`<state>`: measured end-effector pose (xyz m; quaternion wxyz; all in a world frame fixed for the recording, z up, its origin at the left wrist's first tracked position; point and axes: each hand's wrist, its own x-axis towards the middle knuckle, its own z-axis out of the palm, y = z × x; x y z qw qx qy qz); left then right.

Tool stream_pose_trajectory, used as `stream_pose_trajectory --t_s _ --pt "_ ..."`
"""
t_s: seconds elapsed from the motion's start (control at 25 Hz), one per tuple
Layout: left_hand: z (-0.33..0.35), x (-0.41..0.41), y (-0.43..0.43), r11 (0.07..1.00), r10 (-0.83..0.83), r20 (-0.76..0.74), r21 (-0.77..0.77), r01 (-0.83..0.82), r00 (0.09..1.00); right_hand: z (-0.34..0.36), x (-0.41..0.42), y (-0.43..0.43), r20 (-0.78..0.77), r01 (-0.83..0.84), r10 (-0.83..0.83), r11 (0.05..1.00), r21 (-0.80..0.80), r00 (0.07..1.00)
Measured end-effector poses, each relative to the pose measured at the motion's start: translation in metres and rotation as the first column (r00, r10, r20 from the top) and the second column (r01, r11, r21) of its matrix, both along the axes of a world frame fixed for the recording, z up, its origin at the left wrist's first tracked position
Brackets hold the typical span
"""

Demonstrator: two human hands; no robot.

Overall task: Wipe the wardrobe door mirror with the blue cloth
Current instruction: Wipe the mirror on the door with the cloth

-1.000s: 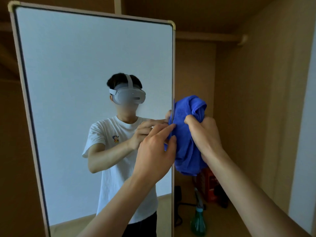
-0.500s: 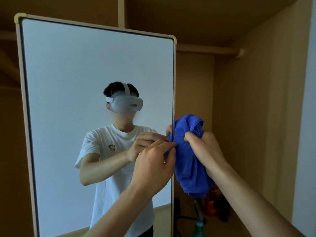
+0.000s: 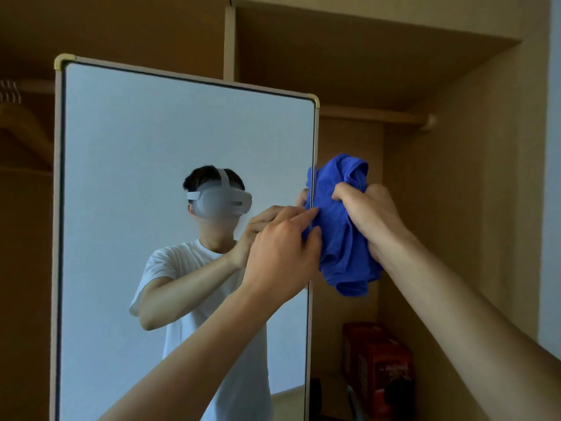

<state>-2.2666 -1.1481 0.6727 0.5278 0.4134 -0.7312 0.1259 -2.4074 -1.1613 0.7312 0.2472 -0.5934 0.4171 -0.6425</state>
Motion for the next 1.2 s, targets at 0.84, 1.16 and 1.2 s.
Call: stream_pose_trajectory --t_s 0.84,1.16,1.2 --pt "0.030 0.010 -0.006 0.991 0.074 0.141 -0.120 -0.058 0.987 0.028 -0.011 -0.010 -0.113 -0.014 0.012 1.000 -0.013 0.994" --pt "0.100 0.031 -0.016 0.943 0.234 0.151 -0.274 -0.187 0.960 0.090 -0.010 -0.014 -0.142 0.026 -0.048 0.989 -0.149 0.989" --pt "0.111 0.038 -0.014 0.911 0.303 0.140 -0.332 -0.244 0.943 0.098 -0.010 -0.015 -0.144 0.025 -0.049 0.986 -0.162 0.988"
